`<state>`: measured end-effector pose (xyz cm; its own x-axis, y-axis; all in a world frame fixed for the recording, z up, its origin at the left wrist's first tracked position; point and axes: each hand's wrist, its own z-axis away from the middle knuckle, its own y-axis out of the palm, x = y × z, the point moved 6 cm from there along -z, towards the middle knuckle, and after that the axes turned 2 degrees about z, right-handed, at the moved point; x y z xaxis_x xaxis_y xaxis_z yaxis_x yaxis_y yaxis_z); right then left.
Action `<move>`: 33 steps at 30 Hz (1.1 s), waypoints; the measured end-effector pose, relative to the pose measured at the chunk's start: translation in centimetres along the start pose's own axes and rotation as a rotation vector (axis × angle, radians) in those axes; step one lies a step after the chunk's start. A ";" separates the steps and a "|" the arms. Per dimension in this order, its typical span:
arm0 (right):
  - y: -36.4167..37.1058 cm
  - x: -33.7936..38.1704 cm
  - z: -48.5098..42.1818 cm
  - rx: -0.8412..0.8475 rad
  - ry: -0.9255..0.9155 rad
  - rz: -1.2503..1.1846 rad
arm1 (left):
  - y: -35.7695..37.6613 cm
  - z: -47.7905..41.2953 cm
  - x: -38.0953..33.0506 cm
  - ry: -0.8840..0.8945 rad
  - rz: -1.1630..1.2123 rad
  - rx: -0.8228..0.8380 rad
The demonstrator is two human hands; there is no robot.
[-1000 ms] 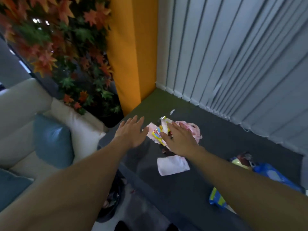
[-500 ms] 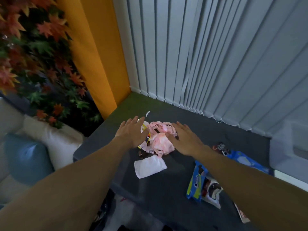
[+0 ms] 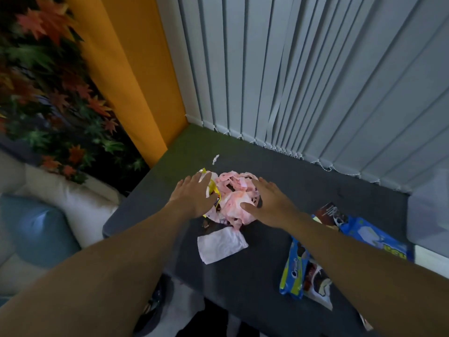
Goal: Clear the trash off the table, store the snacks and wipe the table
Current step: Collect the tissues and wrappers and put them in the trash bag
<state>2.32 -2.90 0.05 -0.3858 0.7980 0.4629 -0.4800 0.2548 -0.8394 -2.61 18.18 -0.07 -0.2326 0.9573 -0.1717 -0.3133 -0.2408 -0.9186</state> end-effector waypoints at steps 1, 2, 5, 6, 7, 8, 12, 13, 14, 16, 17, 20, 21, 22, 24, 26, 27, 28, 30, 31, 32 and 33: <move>0.3 0.0 -0.4 0.017 0.011 -0.002 | 0.3 -0.6 0.3 0.009 0.001 0.009; 0.5 0.0 -1.0 0.036 0.016 0.002 | 0.6 -1.3 0.7 0.017 0.005 0.021; 1.3 0.0 -2.5 0.087 -0.004 0.039 | 1.6 -2.8 1.5 0.026 0.014 0.036; 1.6 -0.1 -3.3 0.105 0.002 0.052 | 2.0 -3.4 1.8 0.032 0.023 0.044; 2.2 -0.4 -4.1 0.131 0.022 0.058 | 2.3 -3.9 2.1 0.042 0.031 0.057; 2.9 -0.7 -5.0 0.159 0.051 0.061 | 2.8 -4.4 2.4 0.058 0.039 0.073; 5.9 -2.1 -8.6 0.250 0.162 0.094 | 4.5 -6.4 3.9 0.100 0.033 0.178; 6.4 -2.2 -9.3 0.263 0.168 0.102 | 4.9 -6.9 4.3 0.106 0.026 0.197; 6.9 -2.2 -9.9 0.271 0.165 0.107 | 5.3 -7.3 4.7 0.112 0.024 0.212; 7.4 -1.9 -11.1 0.252 0.132 0.114 | 6.1 -8.1 5.7 0.120 0.043 0.230; 7.6 -1.8 -11.7 0.224 0.109 0.122 | 6.4 -8.5 6.2 0.119 0.059 0.234; 8.0 -1.2 -13.0 0.118 0.054 0.107 | 6.6 -9.4 6.8 0.120 0.053 0.229; 8.0 -0.9 -13.2 0.089 0.050 0.095 | 6.5 -9.6 6.7 0.124 0.038 0.223; 7.9 -0.6 -13.3 0.073 0.055 0.088 | 6.2 -9.8 6.6 0.128 0.036 0.212; 7.7 -0.3 -13.4 0.075 0.091 0.077 | 5.6 -10.4 6.5 0.137 0.065 0.187; 6.9 -0.2 -13.4 0.056 0.134 0.040 | 5.0 -11.0 6.6 0.135 0.095 0.178; 6.2 -0.2 -13.3 0.027 0.152 0.012 | 4.7 -11.3 6.6 0.128 0.111 0.176; 5.4 -0.2 -13.1 -0.008 0.167 -0.015 | 4.5 -11.6 6.6 0.116 0.141 0.168; 4.1 -0.3 -12.6 -0.069 0.195 -0.033 | 3.9 -12.0 6.6 0.084 0.211 0.151; 3.5 -0.5 -12.3 -0.089 0.210 -0.023 | 3.7 -12.2 6.5 0.078 0.236 0.152; 3.1 -0.7 -12.1 -0.108 0.218 -0.007 | 3.5 -12.2 6.3 0.080 0.252 0.158; 2.8 -1.0 -11.8 -0.125 0.220 0.001 | 3.3 -12.2 6.0 0.086 0.263 0.168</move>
<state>10.67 3.48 -6.11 -0.1989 0.8944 0.4007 -0.3731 0.3090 -0.8748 6.17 25.04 -8.48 -0.2491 0.8670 -0.4316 -0.4023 -0.4980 -0.7682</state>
